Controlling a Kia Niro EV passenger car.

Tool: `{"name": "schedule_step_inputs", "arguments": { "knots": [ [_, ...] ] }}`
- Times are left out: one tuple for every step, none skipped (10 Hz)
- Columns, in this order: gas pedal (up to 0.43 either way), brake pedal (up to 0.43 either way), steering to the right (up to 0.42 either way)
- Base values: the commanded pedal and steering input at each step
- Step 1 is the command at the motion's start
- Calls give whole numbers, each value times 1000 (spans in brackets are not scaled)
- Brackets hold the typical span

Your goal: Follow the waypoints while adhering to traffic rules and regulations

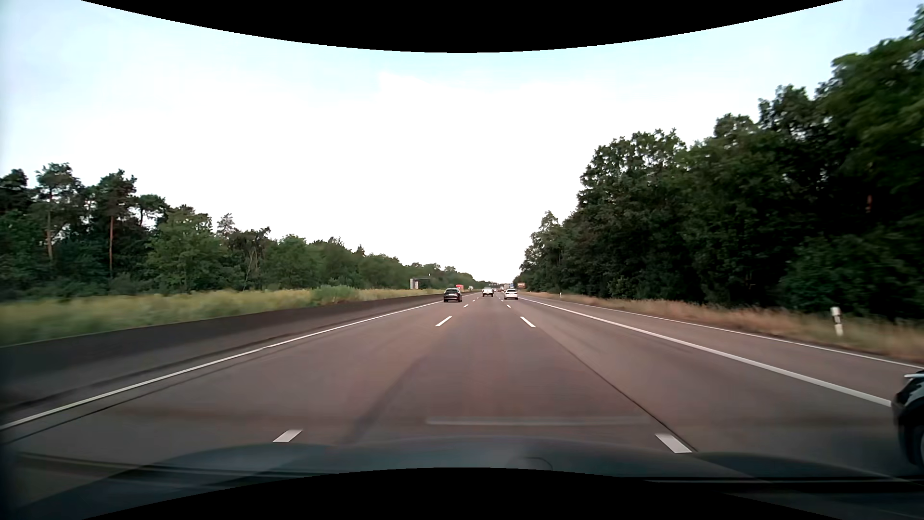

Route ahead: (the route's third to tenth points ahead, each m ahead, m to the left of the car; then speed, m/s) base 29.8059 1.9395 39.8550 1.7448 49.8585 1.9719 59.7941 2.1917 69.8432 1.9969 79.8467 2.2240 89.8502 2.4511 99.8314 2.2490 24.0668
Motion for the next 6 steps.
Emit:
{"name": "schedule_step_inputs", "arguments": {
  "knots": [
    [157, 0, -4],
    [157, 0, -4],
    [157, 0, -5],
    [157, 0, -5],
    [157, 0, -5],
    [157, 0, -5]
  ]
}}
